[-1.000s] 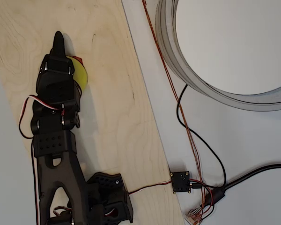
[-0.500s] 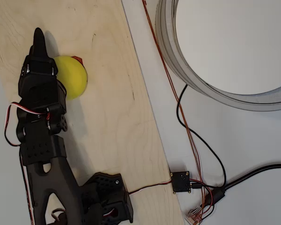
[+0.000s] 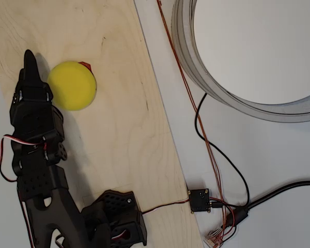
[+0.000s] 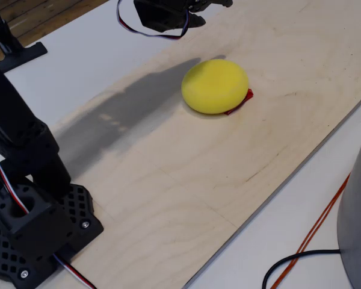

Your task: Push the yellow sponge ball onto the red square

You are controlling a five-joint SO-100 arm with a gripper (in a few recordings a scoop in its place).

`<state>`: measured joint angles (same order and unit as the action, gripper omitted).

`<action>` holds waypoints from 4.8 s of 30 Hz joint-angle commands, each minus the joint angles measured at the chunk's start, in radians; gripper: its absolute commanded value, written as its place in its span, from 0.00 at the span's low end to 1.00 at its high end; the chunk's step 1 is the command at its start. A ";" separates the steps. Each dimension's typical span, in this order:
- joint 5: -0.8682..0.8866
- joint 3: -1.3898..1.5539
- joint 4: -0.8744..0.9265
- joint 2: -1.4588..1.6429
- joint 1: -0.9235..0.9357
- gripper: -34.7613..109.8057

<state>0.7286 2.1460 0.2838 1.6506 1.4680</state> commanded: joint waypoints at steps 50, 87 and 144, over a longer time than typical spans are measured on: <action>-0.149 0.439 -0.293 0.156 0.060 0.38; -0.216 0.439 -0.371 0.120 0.114 0.38; -0.762 0.100 -0.617 0.350 0.186 0.24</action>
<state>-0.0383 2.3117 -0.3160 1.9834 1.6183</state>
